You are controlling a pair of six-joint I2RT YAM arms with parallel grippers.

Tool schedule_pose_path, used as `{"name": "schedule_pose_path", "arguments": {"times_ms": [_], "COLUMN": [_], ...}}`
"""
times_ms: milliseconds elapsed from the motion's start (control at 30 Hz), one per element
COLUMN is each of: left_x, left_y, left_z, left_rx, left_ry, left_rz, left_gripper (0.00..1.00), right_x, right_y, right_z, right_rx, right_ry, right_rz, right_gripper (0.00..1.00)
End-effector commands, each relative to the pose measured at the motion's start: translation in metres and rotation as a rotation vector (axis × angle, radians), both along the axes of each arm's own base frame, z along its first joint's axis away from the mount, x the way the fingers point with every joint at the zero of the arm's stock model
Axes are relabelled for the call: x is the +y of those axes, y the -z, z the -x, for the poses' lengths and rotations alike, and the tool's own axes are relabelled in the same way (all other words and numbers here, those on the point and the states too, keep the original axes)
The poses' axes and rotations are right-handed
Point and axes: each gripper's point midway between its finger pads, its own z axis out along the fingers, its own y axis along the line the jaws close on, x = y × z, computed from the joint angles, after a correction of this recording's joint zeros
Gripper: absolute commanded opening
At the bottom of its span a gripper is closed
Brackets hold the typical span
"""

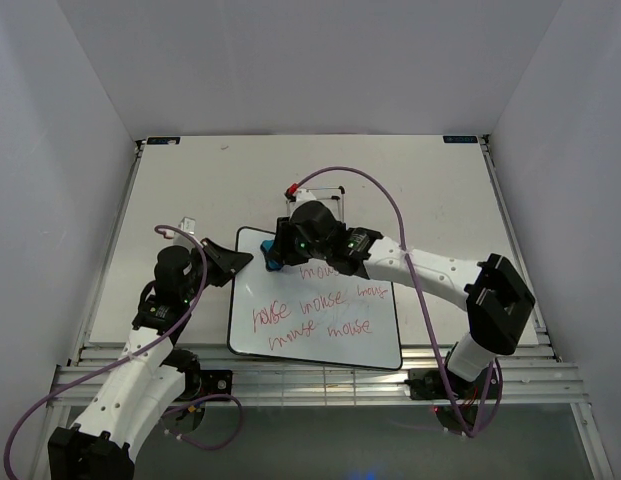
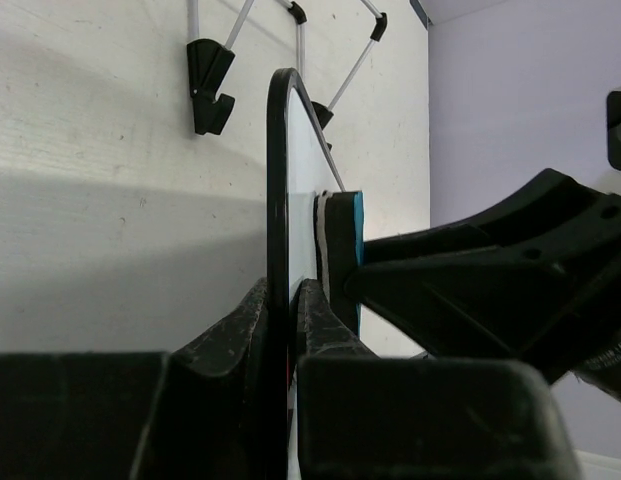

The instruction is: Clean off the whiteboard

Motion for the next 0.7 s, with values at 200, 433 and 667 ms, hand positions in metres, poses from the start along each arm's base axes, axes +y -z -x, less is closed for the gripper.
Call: {"name": "schedule_pose_path", "arguments": {"times_ms": [200,433,667], "left_x": [0.000,-0.002,-0.003], "left_y": [0.007,0.008,0.010], "left_z": [0.009,0.010,0.011], "left_rx": [-0.057,-0.053,-0.048], "left_ry": [0.090,0.094,0.099], "left_rz": [-0.119,-0.102,-0.101], "left_gripper": [0.00,0.00,0.00], "right_x": [-0.130,-0.080,0.021], "right_y": [0.103,0.069,0.021], "right_z": [-0.006,0.016,0.044], "right_rx": [0.187,0.176,0.161], "right_ry": [0.052,-0.139,-0.320], "right_rz": [0.326,0.236,0.098], "right_gripper": [0.08,0.08,0.08]}}
